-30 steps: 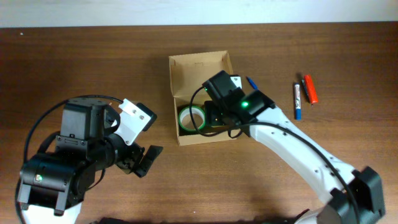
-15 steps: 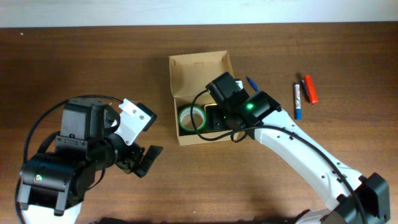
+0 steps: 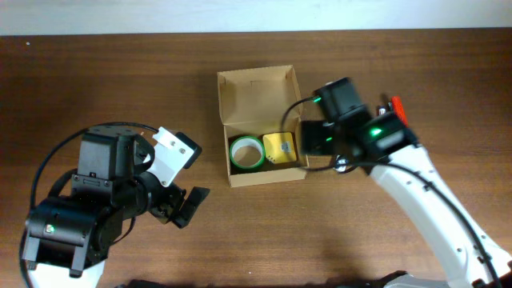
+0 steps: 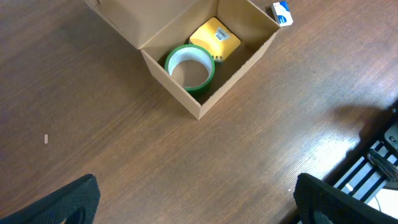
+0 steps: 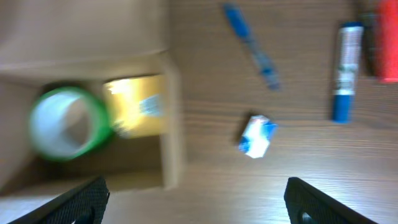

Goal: Pack container
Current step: 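Lift the right gripper out of the box and move right to the markers, then lower the right gripper onto the red marker and grasp it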

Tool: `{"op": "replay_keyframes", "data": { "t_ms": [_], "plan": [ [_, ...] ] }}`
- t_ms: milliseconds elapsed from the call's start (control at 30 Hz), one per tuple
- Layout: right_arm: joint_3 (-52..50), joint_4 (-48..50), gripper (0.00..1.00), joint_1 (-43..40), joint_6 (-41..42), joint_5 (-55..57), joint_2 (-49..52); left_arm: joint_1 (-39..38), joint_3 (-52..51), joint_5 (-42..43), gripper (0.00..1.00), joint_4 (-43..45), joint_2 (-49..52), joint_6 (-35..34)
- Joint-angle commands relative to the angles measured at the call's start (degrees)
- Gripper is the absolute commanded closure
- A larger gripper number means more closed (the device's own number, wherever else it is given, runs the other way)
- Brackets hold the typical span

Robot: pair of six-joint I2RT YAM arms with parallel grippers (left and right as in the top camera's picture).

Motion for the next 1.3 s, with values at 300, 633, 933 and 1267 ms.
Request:
{"op": "replay_keyframes", "data": {
  "t_ms": [300,633,933,1267],
  "plan": [
    [0.83,3.72,0.04,-25.83,-15.02,1.09,0.04,0.24,0.79,0.04,0.01,0.0,0.02,1.09],
    [0.83,13.31,0.04,-32.52,-26.01,1.11,7.96,0.26,0.79,0.04,0.01,0.0,0.02,1.09],
    [0.83,18.12,0.09,-32.74,-29.66,1.11,21.4,0.26,0.79,0.04,0.0,0.0,0.02,1.09],
    [0.83,22.34,0.17,-36.81,-29.66,0.87,27.56,0.26,0.79,0.07,0.0,0.0,0.02,1.09]
  ]
}}
